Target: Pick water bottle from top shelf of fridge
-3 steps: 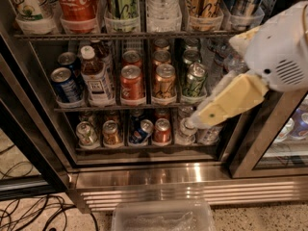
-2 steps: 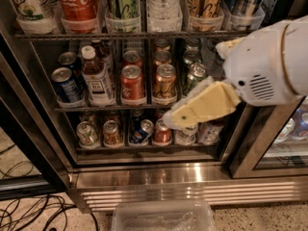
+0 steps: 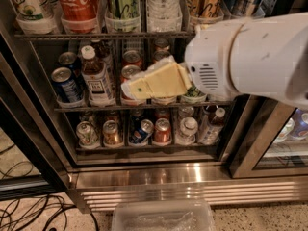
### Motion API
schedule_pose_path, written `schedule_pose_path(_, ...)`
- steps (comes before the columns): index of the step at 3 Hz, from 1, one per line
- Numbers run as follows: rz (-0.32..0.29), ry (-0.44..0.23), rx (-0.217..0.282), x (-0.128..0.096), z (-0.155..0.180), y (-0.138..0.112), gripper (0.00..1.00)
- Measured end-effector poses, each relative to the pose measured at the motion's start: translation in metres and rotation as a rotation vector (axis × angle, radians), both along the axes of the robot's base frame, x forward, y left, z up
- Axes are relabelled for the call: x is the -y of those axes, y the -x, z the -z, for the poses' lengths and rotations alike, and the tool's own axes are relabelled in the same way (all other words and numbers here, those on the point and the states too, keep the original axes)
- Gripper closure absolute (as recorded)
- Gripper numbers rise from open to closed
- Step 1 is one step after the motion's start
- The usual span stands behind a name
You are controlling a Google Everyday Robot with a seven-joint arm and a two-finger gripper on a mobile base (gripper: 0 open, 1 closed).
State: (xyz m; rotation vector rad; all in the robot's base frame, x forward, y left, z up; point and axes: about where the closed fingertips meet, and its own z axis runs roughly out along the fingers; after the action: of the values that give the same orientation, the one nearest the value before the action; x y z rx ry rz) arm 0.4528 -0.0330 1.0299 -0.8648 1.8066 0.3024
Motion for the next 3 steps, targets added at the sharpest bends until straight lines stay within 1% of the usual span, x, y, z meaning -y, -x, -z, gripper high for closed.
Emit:
schedule_pose_path(1,0.121,-0.067,0.073,0.015,-0.01,-0.029,0.0)
schedule_pose_path(2,0.243,-0.12,0.158,0.035,-0.023,-0.051,0.0)
schedule_pose_path(3,0.321,-0.171,0.249,0.057,-0.044,-0.075,0.0)
